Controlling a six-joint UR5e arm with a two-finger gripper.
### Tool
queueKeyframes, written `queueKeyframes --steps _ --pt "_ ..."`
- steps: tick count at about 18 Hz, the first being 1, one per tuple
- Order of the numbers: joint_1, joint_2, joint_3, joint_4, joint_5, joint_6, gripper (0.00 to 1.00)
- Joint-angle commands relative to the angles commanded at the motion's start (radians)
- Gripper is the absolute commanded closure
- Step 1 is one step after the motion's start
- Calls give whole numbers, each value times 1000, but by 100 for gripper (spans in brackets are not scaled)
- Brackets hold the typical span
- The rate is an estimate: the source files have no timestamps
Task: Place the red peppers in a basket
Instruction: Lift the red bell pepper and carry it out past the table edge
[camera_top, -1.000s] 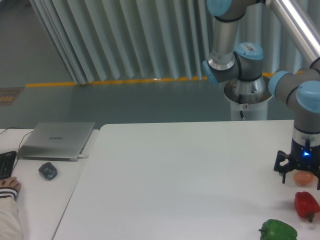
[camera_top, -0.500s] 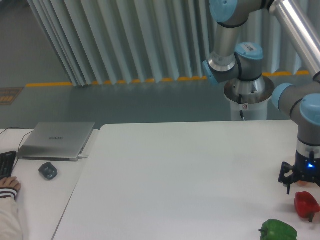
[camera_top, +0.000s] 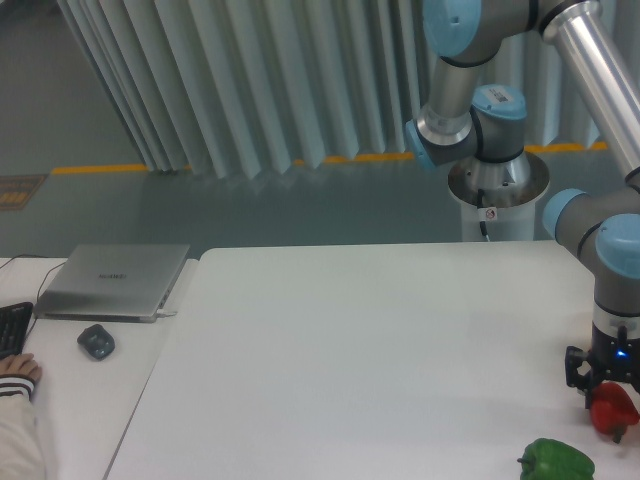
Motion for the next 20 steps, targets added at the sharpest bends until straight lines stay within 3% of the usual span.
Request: queueKeyframes --steps 1,5,11,15,20 --pt "0 2 0 -2 0 2 83" --pt "-8 20 8 -3 -5 3 83" --pt "-17 110 -3 -20 -57 -2 83" --pt "44 150 24 -51 -95 9 83" --pt "173 137 70 -51 -187 138 82"
